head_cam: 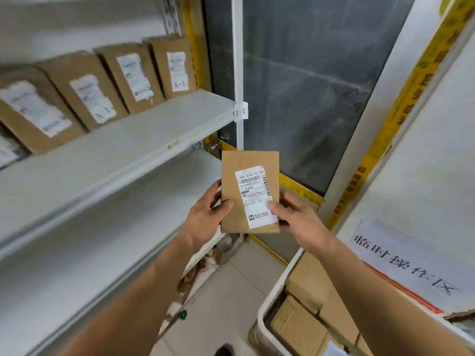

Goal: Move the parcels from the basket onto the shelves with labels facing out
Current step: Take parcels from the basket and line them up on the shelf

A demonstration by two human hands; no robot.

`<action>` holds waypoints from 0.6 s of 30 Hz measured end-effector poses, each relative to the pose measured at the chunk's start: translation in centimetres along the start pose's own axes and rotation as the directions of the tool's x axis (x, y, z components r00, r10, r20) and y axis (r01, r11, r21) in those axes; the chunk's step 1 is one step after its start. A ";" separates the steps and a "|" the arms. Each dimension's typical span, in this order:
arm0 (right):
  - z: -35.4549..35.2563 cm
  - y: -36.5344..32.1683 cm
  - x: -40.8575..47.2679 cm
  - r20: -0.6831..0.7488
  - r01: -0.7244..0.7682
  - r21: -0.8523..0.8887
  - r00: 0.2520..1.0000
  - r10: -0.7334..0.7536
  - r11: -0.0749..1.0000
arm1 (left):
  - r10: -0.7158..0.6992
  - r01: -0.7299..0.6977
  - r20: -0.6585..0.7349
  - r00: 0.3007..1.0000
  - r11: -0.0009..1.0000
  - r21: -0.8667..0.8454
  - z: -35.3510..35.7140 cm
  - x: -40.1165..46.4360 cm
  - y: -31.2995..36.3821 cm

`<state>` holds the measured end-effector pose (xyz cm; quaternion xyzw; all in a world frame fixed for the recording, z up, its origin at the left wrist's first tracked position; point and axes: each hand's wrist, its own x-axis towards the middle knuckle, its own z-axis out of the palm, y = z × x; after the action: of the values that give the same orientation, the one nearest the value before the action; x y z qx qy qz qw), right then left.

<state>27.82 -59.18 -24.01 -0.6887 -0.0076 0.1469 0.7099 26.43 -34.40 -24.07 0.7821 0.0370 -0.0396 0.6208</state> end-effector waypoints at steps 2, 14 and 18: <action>2.6 -1.0 0.8 0.040 0.021 0.022 0.999 -0.022 1.000 | 0.004 -0.002 -0.108 0.994 1.000 0.016 -2.3 -1.8 0.9; 20.2 -9.9 -0.4 0.455 0.317 -0.144 0.862 -0.222 0.937 | 0.241 -0.195 -0.477 0.845 0.970 0.145 -18.0 -14.3 3.9; 27.9 -11.5 -1.2 0.539 0.388 -0.117 0.798 -0.270 0.914 | 0.286 -0.174 -0.557 0.779 0.953 0.247 -24.2 -18.3 4.0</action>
<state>23.02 -32.33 -11.10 -0.6871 -0.3327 0.1964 0.6154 9.08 -11.84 -12.79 0.8077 0.1269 0.2769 0.5048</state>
